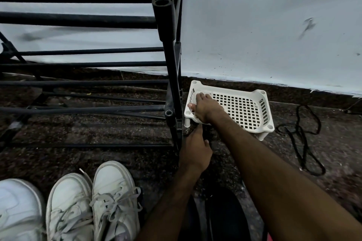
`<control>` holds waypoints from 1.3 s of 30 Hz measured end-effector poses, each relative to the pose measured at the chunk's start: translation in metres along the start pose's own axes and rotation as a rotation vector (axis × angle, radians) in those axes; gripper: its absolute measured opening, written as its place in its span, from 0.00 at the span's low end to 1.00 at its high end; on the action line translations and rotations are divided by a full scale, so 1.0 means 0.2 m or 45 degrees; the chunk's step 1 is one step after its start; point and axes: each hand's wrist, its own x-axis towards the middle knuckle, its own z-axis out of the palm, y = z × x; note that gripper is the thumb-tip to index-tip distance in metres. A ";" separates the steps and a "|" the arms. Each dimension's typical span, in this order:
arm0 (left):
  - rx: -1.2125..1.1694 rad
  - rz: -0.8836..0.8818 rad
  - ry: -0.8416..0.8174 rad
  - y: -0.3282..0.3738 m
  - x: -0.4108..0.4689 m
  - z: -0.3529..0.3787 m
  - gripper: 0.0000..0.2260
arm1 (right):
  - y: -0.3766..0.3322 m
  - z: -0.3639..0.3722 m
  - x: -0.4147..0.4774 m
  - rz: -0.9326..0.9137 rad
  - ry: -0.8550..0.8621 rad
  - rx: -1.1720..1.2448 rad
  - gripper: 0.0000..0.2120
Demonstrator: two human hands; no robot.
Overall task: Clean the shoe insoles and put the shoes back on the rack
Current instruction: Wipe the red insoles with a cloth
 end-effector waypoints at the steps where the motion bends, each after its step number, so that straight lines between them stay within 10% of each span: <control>1: 0.003 -0.003 -0.007 0.00 0.00 0.00 0.24 | 0.01 -0.01 0.01 -0.034 0.020 0.033 0.29; 16: 0.097 0.004 -0.014 -0.05 -0.05 0.01 0.21 | -0.01 0.03 -0.12 0.338 0.513 0.667 0.25; 25: 0.161 0.013 -0.044 0.07 -0.41 -0.09 0.17 | 0.09 -0.01 -0.97 0.515 0.655 0.935 0.17; 39: 0.343 -0.111 -0.056 -0.05 -1.43 -0.65 0.14 | -0.37 0.24 -2.13 0.616 0.452 1.187 0.11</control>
